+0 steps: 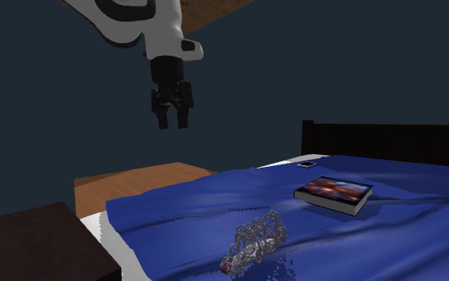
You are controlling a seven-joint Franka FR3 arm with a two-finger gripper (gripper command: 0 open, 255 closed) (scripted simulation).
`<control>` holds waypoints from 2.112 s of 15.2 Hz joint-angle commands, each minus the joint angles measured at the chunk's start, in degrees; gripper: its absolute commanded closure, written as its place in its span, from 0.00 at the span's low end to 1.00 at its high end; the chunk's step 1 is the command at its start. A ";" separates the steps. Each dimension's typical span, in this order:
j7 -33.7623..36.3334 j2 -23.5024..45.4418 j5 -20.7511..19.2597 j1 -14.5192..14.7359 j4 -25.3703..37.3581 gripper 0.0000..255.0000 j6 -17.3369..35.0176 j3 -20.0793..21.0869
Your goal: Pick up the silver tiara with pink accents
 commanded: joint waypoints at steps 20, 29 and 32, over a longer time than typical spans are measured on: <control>-37.35 49.69 38.99 -12.21 28.69 0.00 17.81 -1.07; -39.72 54.14 42.06 -14.11 29.33 0.00 21.45 1.48; -39.76 54.15 42.09 -14.13 29.30 1.00 21.49 1.49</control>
